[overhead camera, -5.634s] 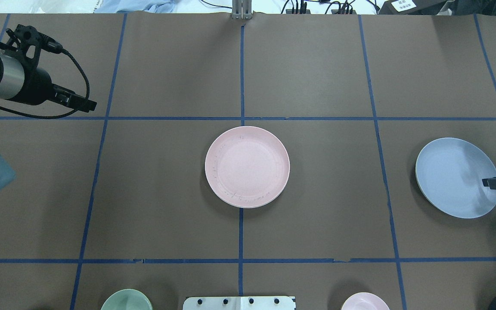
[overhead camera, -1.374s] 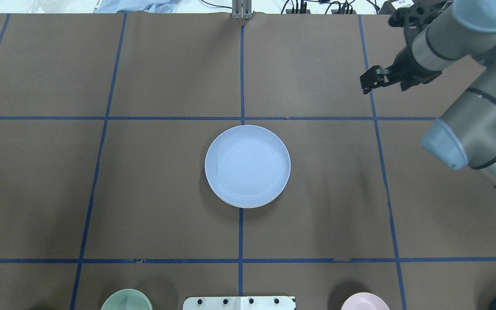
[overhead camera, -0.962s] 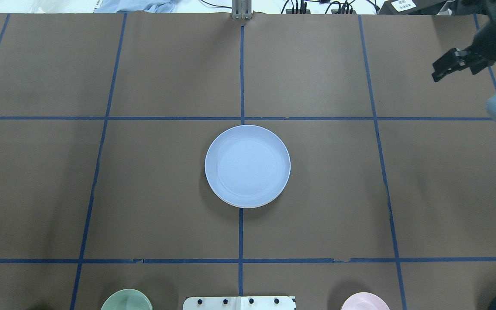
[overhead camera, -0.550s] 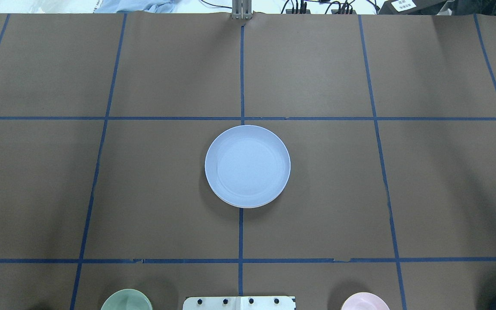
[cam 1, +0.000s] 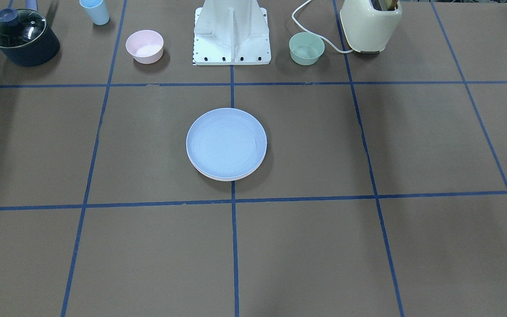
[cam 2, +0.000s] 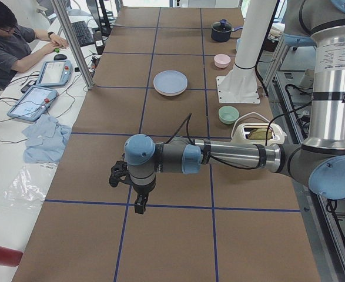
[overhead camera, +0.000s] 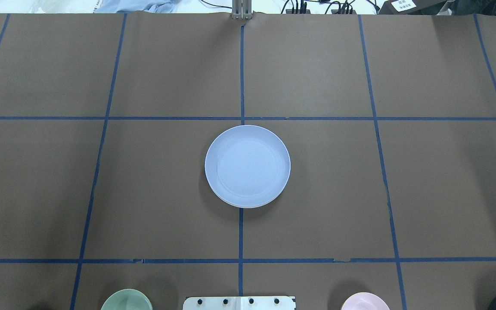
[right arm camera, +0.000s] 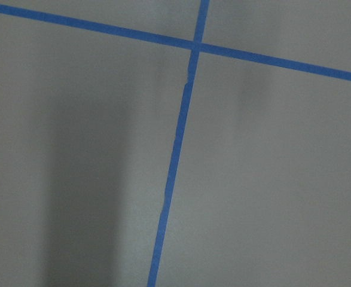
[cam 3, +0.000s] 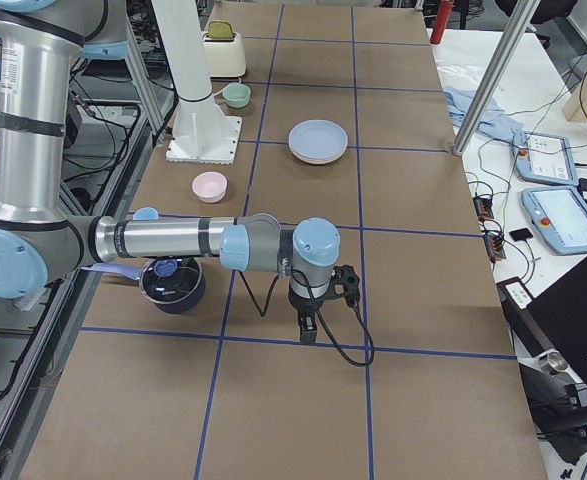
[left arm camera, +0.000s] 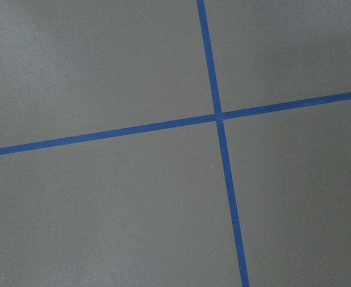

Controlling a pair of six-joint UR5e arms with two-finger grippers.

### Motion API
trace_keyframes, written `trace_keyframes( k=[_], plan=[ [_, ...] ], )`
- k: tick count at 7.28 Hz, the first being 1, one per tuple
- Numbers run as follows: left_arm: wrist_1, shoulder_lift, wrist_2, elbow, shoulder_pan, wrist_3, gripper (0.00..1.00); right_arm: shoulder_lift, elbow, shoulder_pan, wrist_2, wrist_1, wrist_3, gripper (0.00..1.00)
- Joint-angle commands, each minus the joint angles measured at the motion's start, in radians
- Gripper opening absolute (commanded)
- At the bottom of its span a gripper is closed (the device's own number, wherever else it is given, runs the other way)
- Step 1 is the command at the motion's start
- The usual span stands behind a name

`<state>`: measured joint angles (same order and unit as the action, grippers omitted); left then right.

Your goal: Stack three plates with pink and blue

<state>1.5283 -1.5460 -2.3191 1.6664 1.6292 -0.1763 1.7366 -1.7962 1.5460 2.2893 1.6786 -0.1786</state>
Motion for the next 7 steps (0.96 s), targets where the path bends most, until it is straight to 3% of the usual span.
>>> trace_keyframes(
  k=[1,3,7],
  plan=[
    [0.004,0.001,0.001,0.002,0.0,-0.011,1.0,0.008,0.015,0.008,-0.001,-0.005,-0.008,1.0],
    [0.065,0.001,0.003,-0.002,0.0,-0.003,0.99,0.009,0.014,0.017,-0.004,-0.005,-0.004,1.0],
    [0.064,0.001,0.006,-0.001,0.0,-0.005,0.99,-0.009,0.001,0.036,-0.011,-0.063,0.096,1.0]
  ],
)
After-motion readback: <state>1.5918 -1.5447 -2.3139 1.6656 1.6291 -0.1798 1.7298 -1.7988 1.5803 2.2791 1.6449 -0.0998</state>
